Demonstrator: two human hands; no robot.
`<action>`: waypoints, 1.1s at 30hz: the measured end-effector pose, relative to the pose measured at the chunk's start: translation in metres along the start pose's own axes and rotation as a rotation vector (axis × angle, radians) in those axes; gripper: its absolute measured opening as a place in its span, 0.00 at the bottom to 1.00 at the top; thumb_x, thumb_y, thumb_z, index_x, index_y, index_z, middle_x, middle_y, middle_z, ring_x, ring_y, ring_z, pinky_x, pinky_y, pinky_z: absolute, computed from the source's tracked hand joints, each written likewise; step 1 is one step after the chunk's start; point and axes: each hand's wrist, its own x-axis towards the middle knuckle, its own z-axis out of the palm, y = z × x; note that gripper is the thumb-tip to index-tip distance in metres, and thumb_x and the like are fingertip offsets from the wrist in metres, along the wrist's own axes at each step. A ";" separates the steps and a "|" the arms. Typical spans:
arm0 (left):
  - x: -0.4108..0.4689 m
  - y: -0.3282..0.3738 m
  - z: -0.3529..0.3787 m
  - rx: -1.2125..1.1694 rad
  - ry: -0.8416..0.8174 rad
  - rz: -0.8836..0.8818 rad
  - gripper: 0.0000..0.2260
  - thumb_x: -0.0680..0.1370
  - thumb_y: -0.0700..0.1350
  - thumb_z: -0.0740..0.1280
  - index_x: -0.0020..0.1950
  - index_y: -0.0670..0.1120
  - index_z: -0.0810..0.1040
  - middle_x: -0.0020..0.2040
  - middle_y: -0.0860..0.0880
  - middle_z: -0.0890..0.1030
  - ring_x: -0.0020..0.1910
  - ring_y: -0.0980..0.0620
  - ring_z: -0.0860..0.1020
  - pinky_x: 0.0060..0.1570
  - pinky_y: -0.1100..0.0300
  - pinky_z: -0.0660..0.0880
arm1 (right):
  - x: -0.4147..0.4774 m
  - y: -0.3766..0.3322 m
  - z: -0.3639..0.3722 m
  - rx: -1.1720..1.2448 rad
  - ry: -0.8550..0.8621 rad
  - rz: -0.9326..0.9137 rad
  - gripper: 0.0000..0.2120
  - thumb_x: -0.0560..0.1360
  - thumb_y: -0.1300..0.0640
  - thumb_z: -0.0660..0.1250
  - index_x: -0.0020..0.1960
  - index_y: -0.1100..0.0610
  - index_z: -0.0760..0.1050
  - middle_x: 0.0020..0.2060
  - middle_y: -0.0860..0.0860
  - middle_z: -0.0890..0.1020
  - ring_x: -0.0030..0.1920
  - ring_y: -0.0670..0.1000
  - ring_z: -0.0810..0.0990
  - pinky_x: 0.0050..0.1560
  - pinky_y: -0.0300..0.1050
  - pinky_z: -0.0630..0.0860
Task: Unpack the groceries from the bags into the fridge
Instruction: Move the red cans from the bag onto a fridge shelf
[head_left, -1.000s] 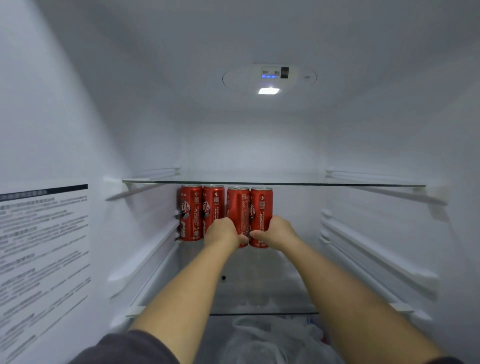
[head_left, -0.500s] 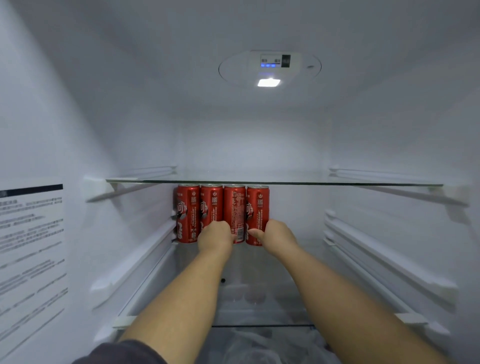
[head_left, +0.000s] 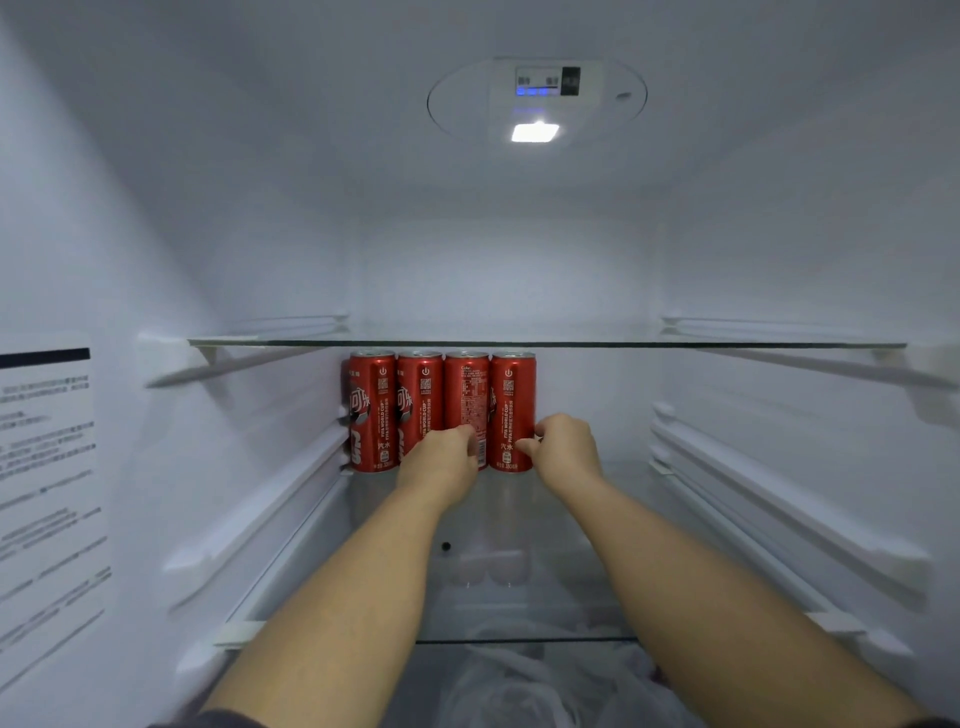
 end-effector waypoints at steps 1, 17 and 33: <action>0.000 0.001 0.000 0.005 0.003 0.023 0.08 0.80 0.42 0.60 0.57 0.50 0.75 0.53 0.49 0.80 0.48 0.49 0.77 0.46 0.54 0.76 | 0.001 0.001 0.000 0.012 0.010 -0.004 0.12 0.75 0.53 0.71 0.51 0.62 0.81 0.47 0.58 0.83 0.47 0.57 0.82 0.49 0.46 0.78; -0.004 0.008 0.003 0.011 -0.113 0.040 0.18 0.78 0.42 0.62 0.68 0.50 0.66 0.62 0.47 0.75 0.60 0.46 0.75 0.58 0.50 0.73 | -0.021 0.006 -0.013 -0.239 -0.244 -0.037 0.29 0.78 0.43 0.64 0.74 0.55 0.64 0.67 0.55 0.74 0.65 0.55 0.74 0.62 0.46 0.71; -0.056 0.101 -0.020 0.239 -0.062 0.059 0.20 0.78 0.52 0.62 0.67 0.47 0.68 0.66 0.45 0.71 0.65 0.44 0.69 0.60 0.49 0.64 | -0.178 0.005 -0.174 -1.128 -0.142 -0.176 0.27 0.81 0.40 0.52 0.76 0.50 0.58 0.72 0.55 0.65 0.71 0.57 0.62 0.72 0.61 0.55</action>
